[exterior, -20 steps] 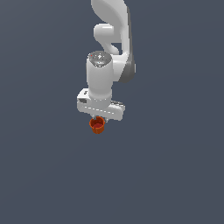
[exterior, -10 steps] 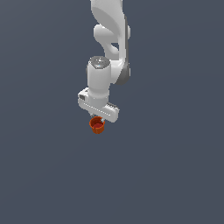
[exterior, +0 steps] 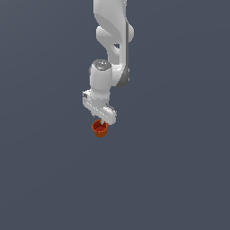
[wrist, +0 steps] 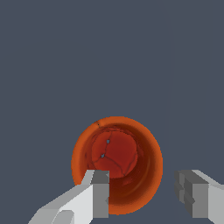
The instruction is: Pick up the object and move it to a goal position.
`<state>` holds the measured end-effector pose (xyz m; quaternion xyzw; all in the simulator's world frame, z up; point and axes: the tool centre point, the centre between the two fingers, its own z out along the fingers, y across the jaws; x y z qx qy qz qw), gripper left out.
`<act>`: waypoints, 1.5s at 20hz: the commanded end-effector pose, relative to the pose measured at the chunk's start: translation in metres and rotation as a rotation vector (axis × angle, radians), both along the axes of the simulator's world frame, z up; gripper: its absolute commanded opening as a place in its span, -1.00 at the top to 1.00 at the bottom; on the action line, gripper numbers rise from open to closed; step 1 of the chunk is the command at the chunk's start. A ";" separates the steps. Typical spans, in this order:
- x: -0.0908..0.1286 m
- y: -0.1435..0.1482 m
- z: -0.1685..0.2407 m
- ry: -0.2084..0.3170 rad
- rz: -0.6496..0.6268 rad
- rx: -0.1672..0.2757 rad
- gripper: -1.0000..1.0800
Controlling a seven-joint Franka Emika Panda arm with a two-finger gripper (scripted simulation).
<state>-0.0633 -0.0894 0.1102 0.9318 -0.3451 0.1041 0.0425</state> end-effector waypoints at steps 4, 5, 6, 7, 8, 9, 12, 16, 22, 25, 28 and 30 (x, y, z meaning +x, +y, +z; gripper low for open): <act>-0.013 -0.005 -0.007 -0.038 -0.092 0.005 -0.23; -0.015 -0.006 -0.008 -0.044 -0.105 0.006 -0.23; -0.017 -0.007 -0.009 -0.048 -0.116 0.007 -0.23; -0.018 -0.007 -0.010 -0.052 -0.126 0.008 -0.23; -0.019 -0.008 -0.011 -0.056 -0.134 0.009 -0.23; -0.021 -0.008 -0.011 -0.059 -0.142 0.010 -0.23; -0.023 -0.009 -0.012 -0.066 -0.158 0.012 -0.23; -0.023 -0.009 -0.012 -0.067 -0.159 0.012 -0.23; -0.022 -0.010 -0.021 -0.067 -0.161 0.012 -0.23; -0.020 -0.012 -0.031 -0.068 -0.162 0.013 -0.23; -0.019 -0.013 -0.039 -0.068 -0.163 0.014 -0.23; -0.018 -0.014 -0.041 -0.068 -0.163 0.013 -0.23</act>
